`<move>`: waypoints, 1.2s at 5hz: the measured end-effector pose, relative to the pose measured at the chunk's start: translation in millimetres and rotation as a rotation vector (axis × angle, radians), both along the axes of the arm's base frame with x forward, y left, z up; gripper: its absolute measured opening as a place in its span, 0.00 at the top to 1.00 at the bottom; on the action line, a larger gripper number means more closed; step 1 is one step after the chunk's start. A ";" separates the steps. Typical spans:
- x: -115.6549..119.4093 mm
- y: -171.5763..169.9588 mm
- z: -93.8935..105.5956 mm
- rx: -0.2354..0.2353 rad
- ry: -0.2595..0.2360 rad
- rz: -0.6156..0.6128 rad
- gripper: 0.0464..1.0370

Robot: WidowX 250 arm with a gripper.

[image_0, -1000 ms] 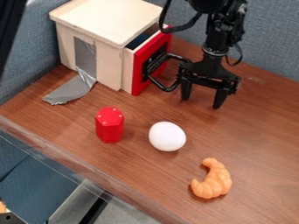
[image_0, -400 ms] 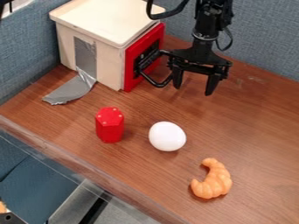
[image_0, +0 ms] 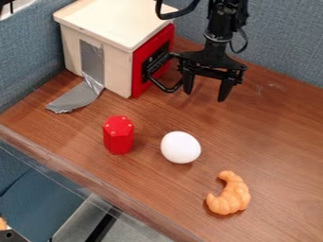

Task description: Close the drawer

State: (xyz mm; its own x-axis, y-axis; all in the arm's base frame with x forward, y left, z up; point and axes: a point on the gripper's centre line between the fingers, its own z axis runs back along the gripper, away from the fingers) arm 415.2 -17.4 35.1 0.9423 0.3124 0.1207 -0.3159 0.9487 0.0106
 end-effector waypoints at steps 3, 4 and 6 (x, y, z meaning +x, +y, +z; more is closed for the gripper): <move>-1.1 9.6 -0.5 0.001 0.008 0.016 0.04; -10.6 6.0 4.8 -0.021 0.011 0.021 0.04; -32.5 -24.1 32.4 -0.041 -0.025 -0.022 0.04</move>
State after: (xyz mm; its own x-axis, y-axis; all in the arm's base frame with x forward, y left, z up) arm 382.8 -41.5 67.5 0.9459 0.2965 0.1316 -0.2944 0.9550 -0.0356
